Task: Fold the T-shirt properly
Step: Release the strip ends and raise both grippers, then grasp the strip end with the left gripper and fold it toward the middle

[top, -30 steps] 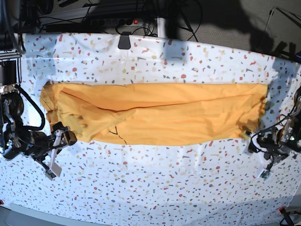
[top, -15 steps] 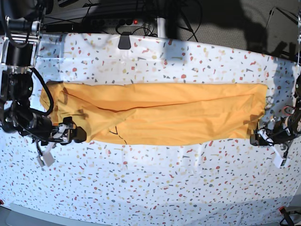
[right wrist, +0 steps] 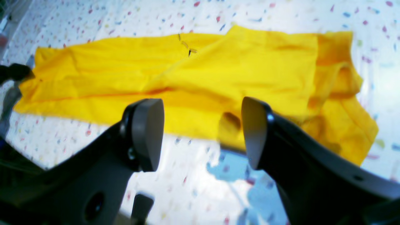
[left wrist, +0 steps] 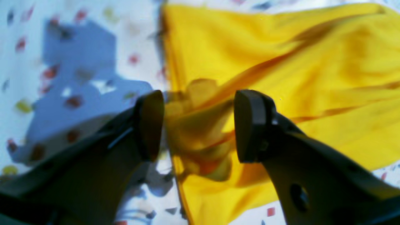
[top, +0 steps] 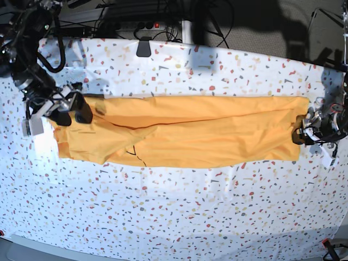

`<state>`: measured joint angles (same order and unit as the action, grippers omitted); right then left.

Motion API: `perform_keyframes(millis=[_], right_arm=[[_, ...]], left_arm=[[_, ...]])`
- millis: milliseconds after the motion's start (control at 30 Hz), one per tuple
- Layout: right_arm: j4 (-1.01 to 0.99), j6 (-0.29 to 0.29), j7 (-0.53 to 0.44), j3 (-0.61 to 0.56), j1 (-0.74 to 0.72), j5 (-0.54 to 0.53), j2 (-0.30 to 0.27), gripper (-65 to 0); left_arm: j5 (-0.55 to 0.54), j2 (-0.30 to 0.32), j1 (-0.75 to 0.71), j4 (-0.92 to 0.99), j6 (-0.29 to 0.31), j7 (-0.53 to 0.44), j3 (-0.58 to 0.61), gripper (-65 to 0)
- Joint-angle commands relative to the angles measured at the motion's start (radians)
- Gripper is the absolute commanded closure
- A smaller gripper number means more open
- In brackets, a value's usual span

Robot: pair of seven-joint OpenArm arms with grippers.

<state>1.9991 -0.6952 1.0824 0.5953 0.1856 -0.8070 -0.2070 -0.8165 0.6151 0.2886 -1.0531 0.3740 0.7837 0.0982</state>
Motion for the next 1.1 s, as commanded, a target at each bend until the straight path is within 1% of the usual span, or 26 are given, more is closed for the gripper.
perform_keyframes(millis=[0,100,167,200,267,367,467,600,633,667,700,767,800,867,933,1067], right_arm=[[0.038,-0.003,-0.018,0.004,0.021,-0.016,-0.003,-39.1],[0.083,-0.003,-0.018,0.004,0.098,-0.020,0.016,-39.1],[0.099,-0.003,-0.018,0.004,0.139,-0.020,0.033,-39.1],[0.103,-0.003,-0.018,0.004,0.155,-0.021,0.039,-39.1],[0.108,-0.003,-0.018,0.004,0.173,-0.025,0.049,-39.1],[0.108,-0.003,-0.018,0.004,0.177,-0.040,0.049,-39.1],[0.108,-0.003,-0.019,0.004,0.177,-0.040,0.049,-39.1],[0.108,-0.003,-0.019,0.004,0.177,-0.039,0.048,-39.1],[0.108,-0.003,-0.018,0.004,0.177,-0.039,0.049,-39.1],[0.108,-0.003,-0.019,0.004,0.178,-0.039,0.049,-39.1],[0.108,-0.003,-0.019,0.004,0.177,-0.039,0.049,-39.1],[0.108,-0.003,-0.019,0.004,0.177,-0.039,0.049,-39.1],[0.108,-0.003,-0.019,0.004,0.177,-0.039,0.049,-39.1],[0.108,-0.003,-0.019,0.004,0.177,-0.039,0.049,-39.1],[0.108,-0.003,-0.019,0.004,0.177,-0.039,0.049,-39.1],[0.108,-0.003,-0.020,0.004,0.177,-0.039,0.049,-39.1]], left_arm=[[-0.023,0.020,0.030,0.000,0.008,-0.029,-0.008,-34.6],[-0.036,0.019,0.029,0.032,0.008,-0.035,-0.008,-34.6],[-0.099,0.019,0.027,0.046,0.009,0.002,-0.008,-34.5],[-0.139,0.016,0.027,0.051,0.027,0.037,-0.008,-34.5],[-0.213,0.010,0.027,0.069,0.083,0.098,-0.008,-34.6],[-0.293,-0.004,0.027,0.108,0.108,0.130,-0.008,-34.6],[-0.311,-0.021,0.027,0.117,0.137,0.152,-0.008,-34.6],[-0.311,-0.024,0.027,0.117,0.139,0.144,-0.008,-33.9],[-0.310,-0.024,0.027,0.117,0.139,0.144,-0.008,-31.5],[-0.310,-0.024,0.027,0.117,0.139,0.144,-0.008,-27.4],[-0.310,-0.024,0.027,0.117,0.139,0.144,-0.008,-21.2],[-0.310,-0.024,0.027,0.117,0.139,0.143,-0.008,-4.0],[-0.311,-0.024,0.028,0.117,0.139,0.139,-0.008,0.0],[-0.311,-0.022,0.030,0.116,0.139,0.137,-0.008,0.0],[-0.310,-0.019,0.034,0.109,0.139,0.156,-0.008,0.0],[-0.311,-0.019,0.059,0.045,0.138,0.272,-0.008,0.0]])
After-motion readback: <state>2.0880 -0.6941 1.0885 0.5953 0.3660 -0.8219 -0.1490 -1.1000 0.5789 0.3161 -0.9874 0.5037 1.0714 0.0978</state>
